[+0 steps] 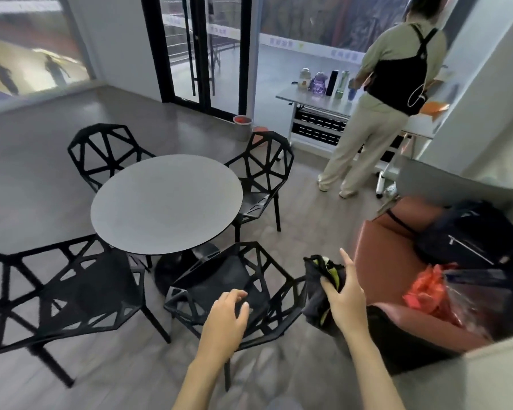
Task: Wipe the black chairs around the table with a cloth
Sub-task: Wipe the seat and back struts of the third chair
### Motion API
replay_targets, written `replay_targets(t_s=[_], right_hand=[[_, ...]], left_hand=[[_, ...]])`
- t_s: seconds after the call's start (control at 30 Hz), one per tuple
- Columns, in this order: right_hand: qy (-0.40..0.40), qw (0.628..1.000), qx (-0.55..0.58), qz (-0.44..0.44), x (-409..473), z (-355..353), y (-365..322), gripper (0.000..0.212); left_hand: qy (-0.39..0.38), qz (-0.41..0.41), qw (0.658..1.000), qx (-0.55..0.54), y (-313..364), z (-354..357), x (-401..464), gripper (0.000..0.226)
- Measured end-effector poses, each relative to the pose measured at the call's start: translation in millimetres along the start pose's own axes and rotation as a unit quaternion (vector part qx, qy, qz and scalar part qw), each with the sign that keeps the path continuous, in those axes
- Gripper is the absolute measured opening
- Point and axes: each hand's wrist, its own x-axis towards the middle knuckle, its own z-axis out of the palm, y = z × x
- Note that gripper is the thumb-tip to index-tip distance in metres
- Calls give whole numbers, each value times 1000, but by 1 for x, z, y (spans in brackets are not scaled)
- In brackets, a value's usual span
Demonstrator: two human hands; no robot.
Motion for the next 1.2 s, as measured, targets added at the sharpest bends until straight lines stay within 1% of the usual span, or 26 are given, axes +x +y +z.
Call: replay_targets(t_s=[0.1, 0.2, 0.27, 0.37, 0.43, 0.5, 0.57, 0.7, 0.77, 0.9, 1.03, 1.07, 1.13, 1.2], right_hand=[[22, 998, 46, 48, 18, -5, 17, 69], [26, 996, 60, 63, 54, -12, 38, 69], [9, 995, 59, 74, 89, -18, 54, 70], [-27, 994, 54, 88, 157, -28, 79, 78], [-59, 991, 62, 101, 207, -37, 92, 83], [-91, 988, 63, 110, 254, -50, 101, 82], [-122, 984, 75, 110, 293, -62, 108, 77], [-134, 978, 113, 110, 361, -77, 124, 42], [-142, 976, 124, 104, 386, -78, 128, 39], [-156, 974, 142, 78, 433, -66, 131, 43], [-178, 969, 137, 104, 490, -29, 131, 47], [-178, 969, 131, 109, 506, -17, 128, 44], [-192, 968, 119, 108, 539, 6, 121, 33], [-220, 965, 111, 89, 576, 31, 111, 26]], left_hand=[[-5, 0, 1000, -5, 14, 21, 14, 23], [-22, 8, 1000, 19, 32, 45, 41, 22], [-17, 10, 999, 33, 45, 63, 70, 24], [-4, 3, 998, 56, 72, 94, 123, 25], [11, -14, 998, 55, 96, 114, 160, 25], [20, -34, 998, 48, 126, 132, 195, 23], [24, -49, 998, 35, 155, 148, 228, 23], [19, -49, 998, 32, 198, 174, 296, 25], [16, -50, 998, 36, 210, 182, 328, 26], [13, -38, 997, 60, 221, 183, 387, 27], [41, -68, 995, 52, 205, 178, 445, 26], [51, -71, 995, 48, 199, 177, 461, 25], [62, -84, 994, 37, 190, 174, 496, 25], [72, -99, 992, 30, 179, 169, 538, 23]])
